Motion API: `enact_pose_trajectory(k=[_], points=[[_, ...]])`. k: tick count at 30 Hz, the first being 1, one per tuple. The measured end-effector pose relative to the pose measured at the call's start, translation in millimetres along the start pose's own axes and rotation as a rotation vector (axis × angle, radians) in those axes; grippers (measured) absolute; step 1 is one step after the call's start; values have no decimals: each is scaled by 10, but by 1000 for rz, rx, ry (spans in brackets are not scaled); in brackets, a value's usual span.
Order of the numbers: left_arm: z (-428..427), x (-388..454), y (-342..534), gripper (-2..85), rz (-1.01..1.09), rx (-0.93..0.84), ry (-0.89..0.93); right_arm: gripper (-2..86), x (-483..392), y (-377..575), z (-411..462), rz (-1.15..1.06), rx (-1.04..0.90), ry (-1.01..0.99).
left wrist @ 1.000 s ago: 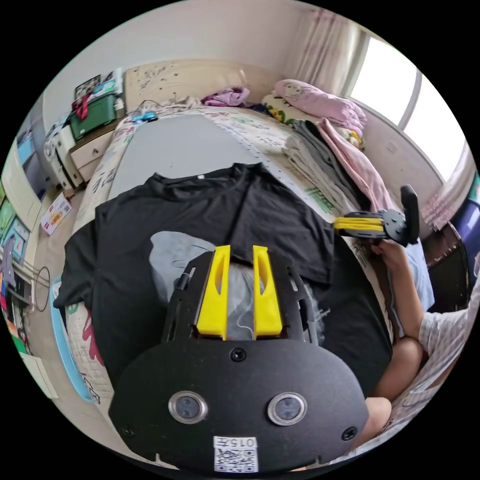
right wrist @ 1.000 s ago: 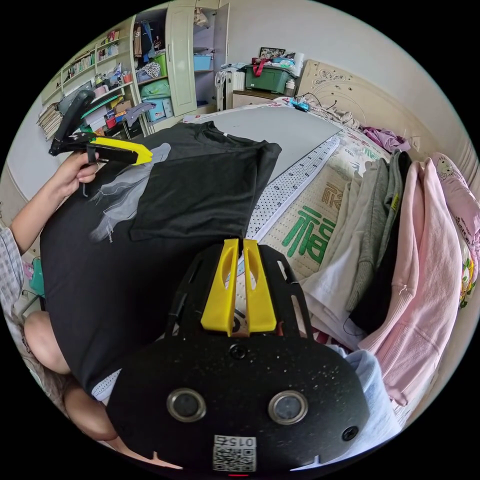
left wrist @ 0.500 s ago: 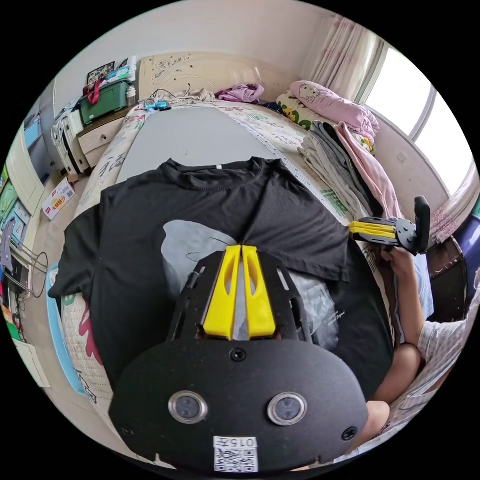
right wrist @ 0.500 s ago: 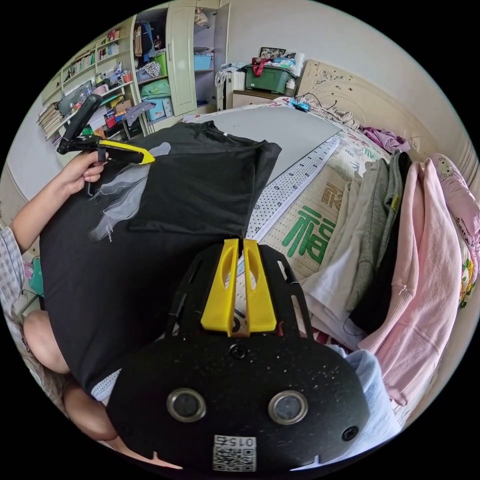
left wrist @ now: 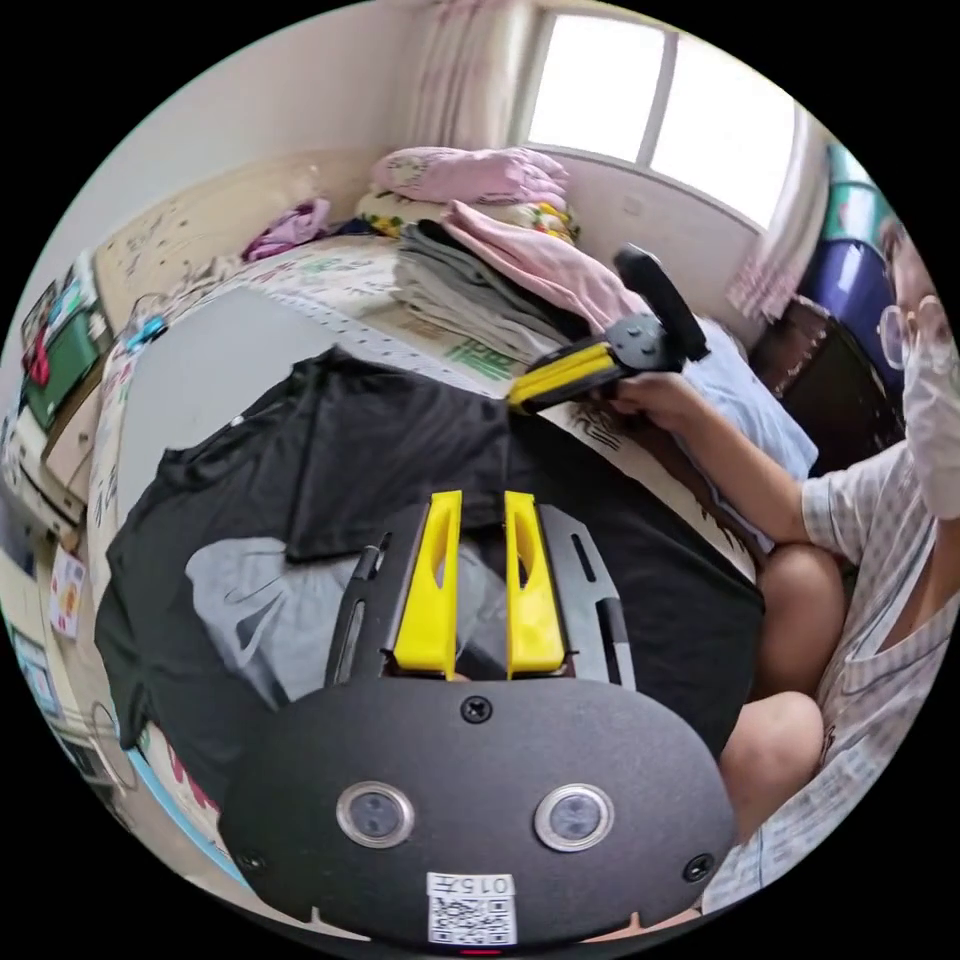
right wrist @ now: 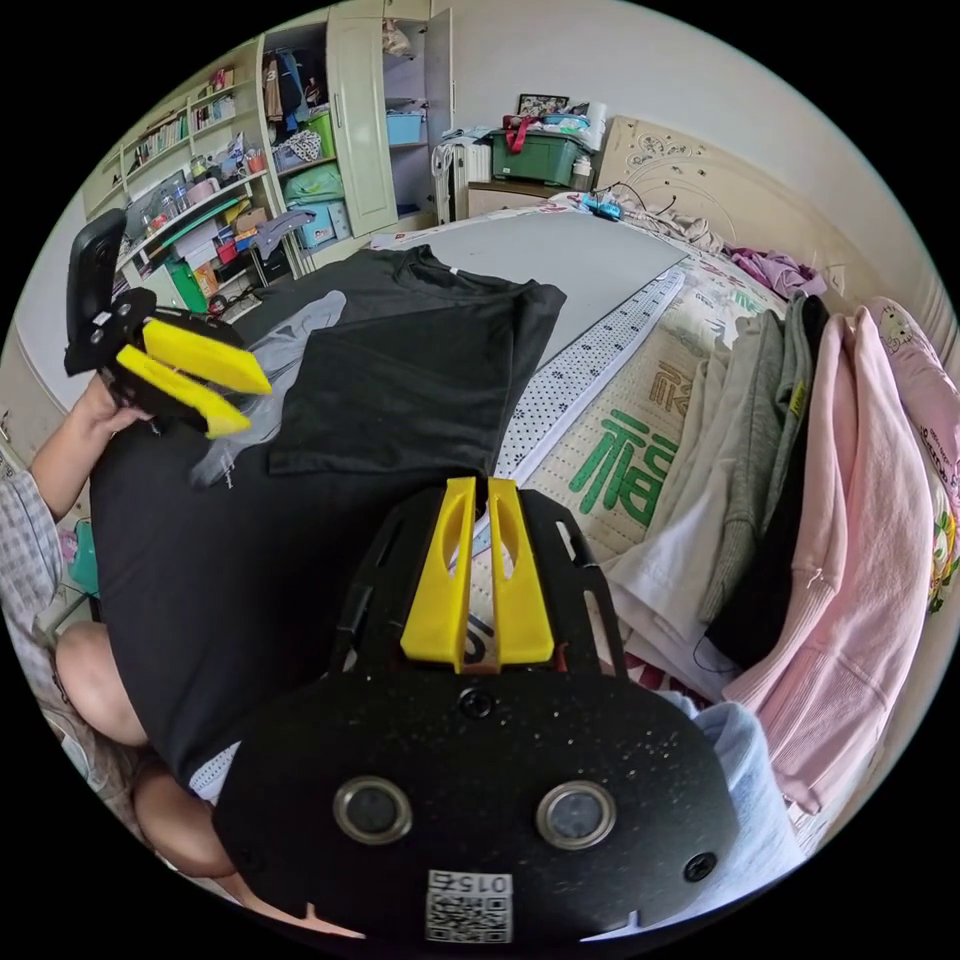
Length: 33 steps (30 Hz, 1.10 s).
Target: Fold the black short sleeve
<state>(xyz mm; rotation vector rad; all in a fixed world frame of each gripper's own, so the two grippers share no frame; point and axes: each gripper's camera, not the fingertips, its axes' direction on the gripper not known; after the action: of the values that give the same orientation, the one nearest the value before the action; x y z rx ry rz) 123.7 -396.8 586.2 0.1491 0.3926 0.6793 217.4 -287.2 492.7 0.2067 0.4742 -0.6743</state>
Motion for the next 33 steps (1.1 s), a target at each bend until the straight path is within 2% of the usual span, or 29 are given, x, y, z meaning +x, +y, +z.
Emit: enact_pose_trajectory(k=[5, 10, 15, 21, 24, 26, 29, 33], points=[[272, 150, -86, 40, 72, -108, -17, 8, 61, 59, 72, 2, 0, -4], [126, 150, 13, 0, 97, -94, -2, 8, 116, 110, 163, 6, -5, 2], [9, 169, 121, -2, 129, -117, -61, 8, 169, 168, 267, 5, -7, 6], [-297, -149, 365, 29, 63, -96, -2, 6, 283, 258, 399, 23, -12, -11], [-794, -574, 694, 49, -67, 37, 16, 3, 498, 351, 416, 85, 17, -135], [-1388, -1101, 1143, 54, -252, 236, -49, 1, 691, 466, 390, 139, 95, -257], [-2125, -1843, 1957, 48, -537, 500, -169, 5, 862, 639, 420, 210, 222, -308], [-2668, -2572, 2858, 34, -810, 559, -426, -1, 982, 683, 762, 312, 164, -278]])
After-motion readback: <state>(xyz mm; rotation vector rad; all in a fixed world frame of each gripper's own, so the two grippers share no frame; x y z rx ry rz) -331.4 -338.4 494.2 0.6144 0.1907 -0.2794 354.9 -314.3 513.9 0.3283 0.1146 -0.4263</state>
